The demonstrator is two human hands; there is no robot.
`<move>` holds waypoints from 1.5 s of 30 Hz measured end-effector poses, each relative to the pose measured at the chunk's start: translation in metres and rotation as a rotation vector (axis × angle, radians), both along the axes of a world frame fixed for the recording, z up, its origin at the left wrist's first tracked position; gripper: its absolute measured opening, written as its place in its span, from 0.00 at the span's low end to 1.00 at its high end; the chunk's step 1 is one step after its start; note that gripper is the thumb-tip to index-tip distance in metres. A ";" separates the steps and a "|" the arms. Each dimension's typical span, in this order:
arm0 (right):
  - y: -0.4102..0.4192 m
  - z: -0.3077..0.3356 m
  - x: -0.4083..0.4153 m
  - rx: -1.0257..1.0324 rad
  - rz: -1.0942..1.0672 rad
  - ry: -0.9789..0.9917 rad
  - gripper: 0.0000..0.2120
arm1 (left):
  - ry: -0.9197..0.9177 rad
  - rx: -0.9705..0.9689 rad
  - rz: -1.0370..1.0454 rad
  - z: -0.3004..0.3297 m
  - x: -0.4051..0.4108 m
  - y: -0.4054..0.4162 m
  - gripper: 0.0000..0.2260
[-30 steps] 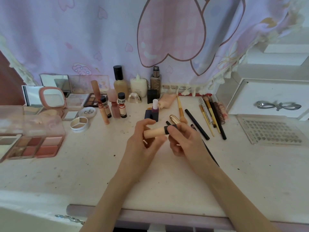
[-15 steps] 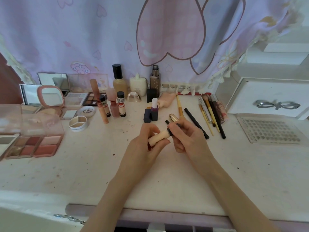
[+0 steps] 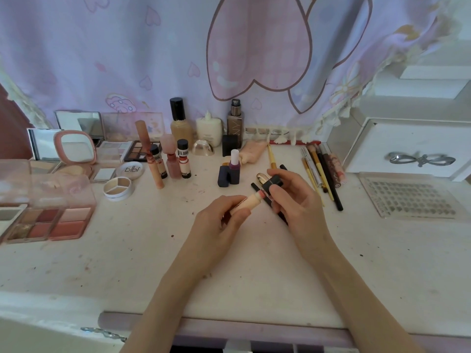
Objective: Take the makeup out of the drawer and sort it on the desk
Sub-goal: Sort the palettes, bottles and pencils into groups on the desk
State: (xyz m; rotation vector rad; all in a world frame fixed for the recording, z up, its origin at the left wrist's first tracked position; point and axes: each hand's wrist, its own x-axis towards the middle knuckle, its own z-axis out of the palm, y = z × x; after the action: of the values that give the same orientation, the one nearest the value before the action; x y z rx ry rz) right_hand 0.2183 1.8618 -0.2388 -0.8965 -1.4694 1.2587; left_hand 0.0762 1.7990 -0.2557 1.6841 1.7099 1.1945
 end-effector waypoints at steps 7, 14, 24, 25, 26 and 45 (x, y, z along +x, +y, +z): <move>-0.002 -0.001 0.000 -0.029 0.023 0.030 0.15 | -0.099 0.005 0.042 -0.002 -0.004 0.001 0.11; -0.004 -0.004 -0.006 0.064 0.109 -0.140 0.11 | -0.311 0.031 0.086 0.002 -0.003 0.000 0.10; 0.001 -0.007 -0.017 0.113 0.105 -0.213 0.10 | -0.035 -0.002 0.108 0.003 -0.006 -0.002 0.09; 0.003 -0.005 -0.020 0.138 0.101 -0.249 0.10 | 0.032 -0.015 0.134 0.002 -0.011 -0.005 0.10; 0.005 -0.003 -0.023 0.166 0.098 -0.285 0.10 | 0.118 -0.028 0.172 0.000 -0.019 -0.009 0.11; 0.019 -0.011 -0.146 0.293 0.157 -0.491 0.10 | 0.838 -0.304 0.319 -0.022 -0.085 -0.036 0.39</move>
State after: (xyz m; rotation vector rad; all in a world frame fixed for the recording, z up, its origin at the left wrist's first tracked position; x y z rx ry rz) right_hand 0.0721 1.8810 -0.2494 -0.9432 -2.0849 0.9297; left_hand -0.0090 1.7631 -0.2777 1.8851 2.5600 0.2659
